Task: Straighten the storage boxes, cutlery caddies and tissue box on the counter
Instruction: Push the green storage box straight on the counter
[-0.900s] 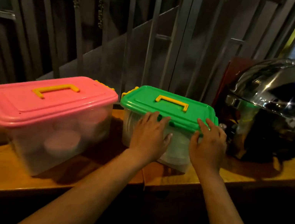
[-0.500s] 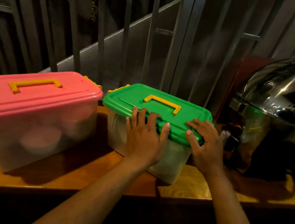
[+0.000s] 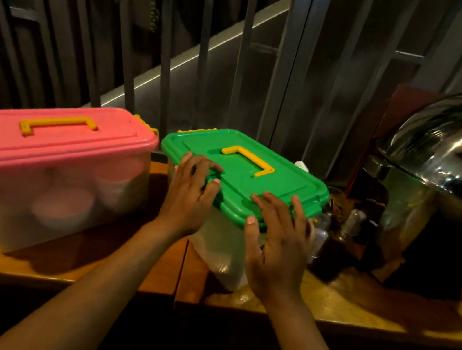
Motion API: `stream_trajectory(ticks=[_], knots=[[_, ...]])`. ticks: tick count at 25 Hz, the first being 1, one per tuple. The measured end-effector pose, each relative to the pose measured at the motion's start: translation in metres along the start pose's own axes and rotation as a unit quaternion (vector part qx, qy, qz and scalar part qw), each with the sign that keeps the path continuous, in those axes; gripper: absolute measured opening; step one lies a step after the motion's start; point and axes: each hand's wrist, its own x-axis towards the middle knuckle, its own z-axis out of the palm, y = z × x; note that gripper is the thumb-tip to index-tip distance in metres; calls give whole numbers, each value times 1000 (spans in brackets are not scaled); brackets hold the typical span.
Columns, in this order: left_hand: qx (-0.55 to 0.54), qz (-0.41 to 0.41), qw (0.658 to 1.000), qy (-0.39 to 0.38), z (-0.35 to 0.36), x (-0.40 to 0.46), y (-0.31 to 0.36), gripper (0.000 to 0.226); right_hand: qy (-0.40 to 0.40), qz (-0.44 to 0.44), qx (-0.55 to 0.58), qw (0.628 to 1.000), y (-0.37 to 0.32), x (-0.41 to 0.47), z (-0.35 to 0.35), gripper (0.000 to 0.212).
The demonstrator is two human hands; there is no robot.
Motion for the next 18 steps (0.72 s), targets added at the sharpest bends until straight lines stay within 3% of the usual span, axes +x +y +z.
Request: stream_trajectory(ticks=[3,6,8,10,15,18], knots=[[26,-103,993,-51,-6,-10,24,54,12,12,34,999,15,22,-11,45],[-86,-268,957,-68,-1,-25,79,89,-21,68,14,997,66,77,-21,46],[-111,-278,952,-70,11,-34,91,95,-109,107,34,988,88,94,-18,45],[-111,-256,959,-53,15,-38,88,90,-142,136,103,975,93,92,-9,42],[-103,-213,969,-76,10,-29,65,90,-66,163,94,980,80,77,-1,41],[-124,-192,968,-103,-1,-11,37,94,-32,195,30,980,58,62,1,55]])
